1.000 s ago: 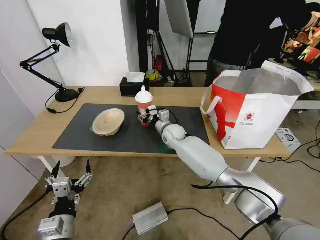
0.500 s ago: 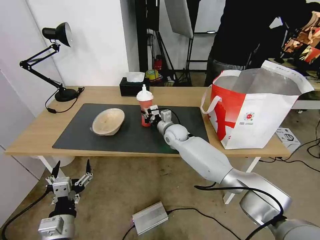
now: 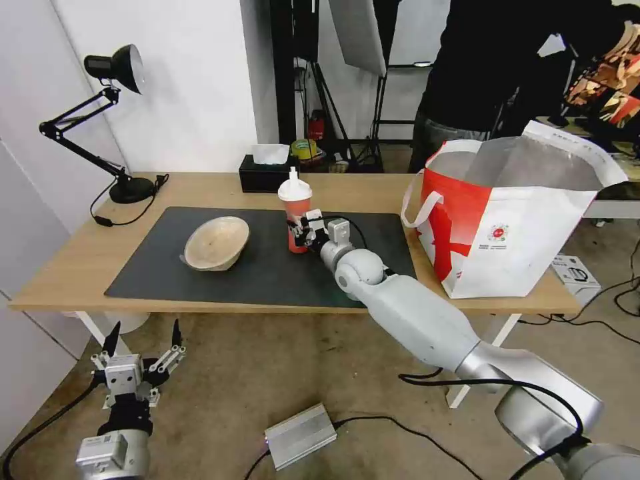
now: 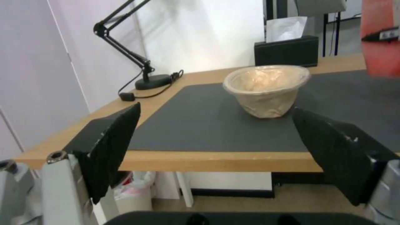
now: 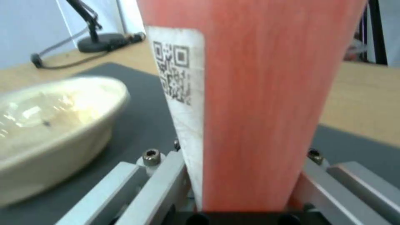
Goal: Pick up the trash from the table and place it into the takeout bag.
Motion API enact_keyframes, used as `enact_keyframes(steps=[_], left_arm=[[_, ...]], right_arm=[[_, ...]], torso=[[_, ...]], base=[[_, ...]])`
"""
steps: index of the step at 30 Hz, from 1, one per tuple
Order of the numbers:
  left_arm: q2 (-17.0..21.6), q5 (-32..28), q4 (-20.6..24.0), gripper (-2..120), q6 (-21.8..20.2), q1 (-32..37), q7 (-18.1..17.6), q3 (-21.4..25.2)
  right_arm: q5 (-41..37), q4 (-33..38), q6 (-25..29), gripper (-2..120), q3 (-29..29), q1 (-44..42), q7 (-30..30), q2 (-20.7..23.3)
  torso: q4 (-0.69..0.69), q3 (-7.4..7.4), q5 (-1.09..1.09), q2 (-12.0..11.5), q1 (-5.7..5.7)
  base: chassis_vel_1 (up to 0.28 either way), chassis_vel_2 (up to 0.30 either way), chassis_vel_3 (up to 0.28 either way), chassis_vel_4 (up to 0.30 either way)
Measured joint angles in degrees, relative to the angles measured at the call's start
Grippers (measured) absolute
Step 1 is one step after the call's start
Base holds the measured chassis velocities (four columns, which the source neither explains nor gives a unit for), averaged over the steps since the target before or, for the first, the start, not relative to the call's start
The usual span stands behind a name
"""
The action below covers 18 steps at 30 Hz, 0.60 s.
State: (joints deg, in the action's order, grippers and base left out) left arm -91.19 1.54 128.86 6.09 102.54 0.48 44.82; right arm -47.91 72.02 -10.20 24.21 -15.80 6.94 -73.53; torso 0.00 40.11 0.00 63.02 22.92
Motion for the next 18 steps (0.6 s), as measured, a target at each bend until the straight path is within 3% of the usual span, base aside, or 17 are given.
enact_keyframes(steps=[10, 18], left_arm=[[0.03, 0.0, 0.49, 98, 0.0, 0.28, -0.01, 0.15], [0.31, 0.01, 1.02, 98, 0.0, 0.49, -0.01, 0.06]], right_arm=[[-5.29, 11.85, -3.06, 9, 0.82, 4.37, 1.52, 6.35], [-10.65, 19.67, -5.49, 9, 1.53, 11.85, -1.06, 15.93]], torso=[[0.0, 0.0, 0.0, 0.0, 0.0], [-0.01, 0.0, 0.0, 0.0, 0.0]], base=[[0.0, 0.0, 0.0, 0.0], [0.0, 0.0, 0.0, 0.0]])
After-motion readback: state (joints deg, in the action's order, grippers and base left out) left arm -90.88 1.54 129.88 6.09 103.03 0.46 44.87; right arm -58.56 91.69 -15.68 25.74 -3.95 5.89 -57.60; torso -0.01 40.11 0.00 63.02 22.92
